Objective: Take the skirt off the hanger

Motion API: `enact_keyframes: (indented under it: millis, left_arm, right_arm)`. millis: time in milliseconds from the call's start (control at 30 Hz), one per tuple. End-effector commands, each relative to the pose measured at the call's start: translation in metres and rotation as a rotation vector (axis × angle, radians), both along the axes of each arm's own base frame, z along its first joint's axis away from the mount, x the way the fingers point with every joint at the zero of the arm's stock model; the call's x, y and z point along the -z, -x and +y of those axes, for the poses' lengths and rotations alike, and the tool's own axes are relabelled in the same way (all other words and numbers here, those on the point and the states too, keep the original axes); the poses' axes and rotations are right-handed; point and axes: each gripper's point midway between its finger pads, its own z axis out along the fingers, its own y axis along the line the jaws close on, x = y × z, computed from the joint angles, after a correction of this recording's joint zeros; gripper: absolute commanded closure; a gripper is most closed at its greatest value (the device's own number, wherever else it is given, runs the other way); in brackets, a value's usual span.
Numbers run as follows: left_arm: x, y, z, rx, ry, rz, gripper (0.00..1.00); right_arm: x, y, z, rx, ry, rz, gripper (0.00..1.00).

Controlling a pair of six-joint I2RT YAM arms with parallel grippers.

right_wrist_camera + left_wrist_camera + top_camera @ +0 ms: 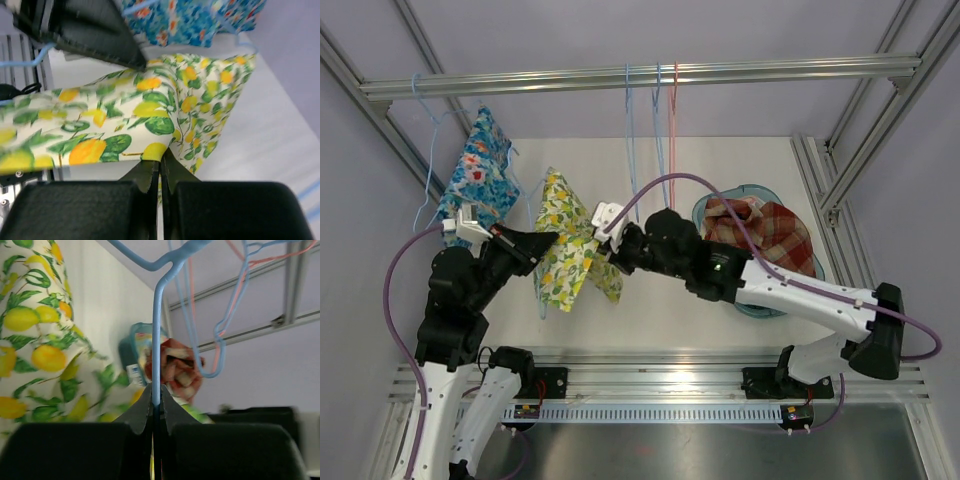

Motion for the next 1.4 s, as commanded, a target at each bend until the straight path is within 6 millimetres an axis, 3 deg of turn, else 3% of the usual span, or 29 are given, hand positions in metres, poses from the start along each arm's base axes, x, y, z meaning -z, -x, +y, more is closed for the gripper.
enact_keyframes:
  millis: [0, 133, 433, 633, 800, 933, 1000, 1100, 1367]
  left_arm:
    - [0.029, 0.011, 0.007, 0.058, -0.263, -0.057, 1.0]
    - [0.059, 0.014, 0.019, 0.046, -0.397, -0.053, 1.0]
    - [0.093, 0.013, 0.035, 0.006, -0.514, -0.014, 1.0]
    - [0.099, 0.007, 0.039, -0.004, -0.547, 0.007, 1.0]
    - [0.111, 0.005, 0.044, -0.005, -0.589, 0.052, 1.0]
    - [0.11, 0.003, 0.044, -0.008, -0.594, 0.047, 1.0]
    - [0.103, 0.003, 0.04, 0.014, -0.585, 0.029, 1.0]
    - [0.087, 0.003, 0.03, 0.05, -0.551, -0.03, 1.0]
    - [0.036, 0.015, 0.005, 0.167, -0.485, -0.198, 1.0]
  right_arm:
    - [-0.092, 0.0, -0.032, -0.046, -0.14, -0.147, 1.0]
    - [-0.13, 0.023, -0.06, -0.143, -0.171, -0.232, 1.0]
    - [-0.172, 0.035, -0.118, -0.106, -0.192, -0.318, 1.0]
    - [-0.173, 0.034, -0.139, -0.048, -0.179, -0.338, 1.0]
    - [-0.194, 0.025, -0.156, 0.028, -0.203, -0.386, 1.0]
    - [-0.2, 0.023, -0.162, 0.052, -0.198, -0.406, 1.0]
    - [-0.198, 0.022, -0.161, 0.056, -0.189, -0.413, 1.0]
    - [-0.178, 0.021, -0.154, 0.032, -0.143, -0.381, 1.0]
    - [-0.107, 0.011, -0.125, -0.041, 0.016, -0.311, 1.0]
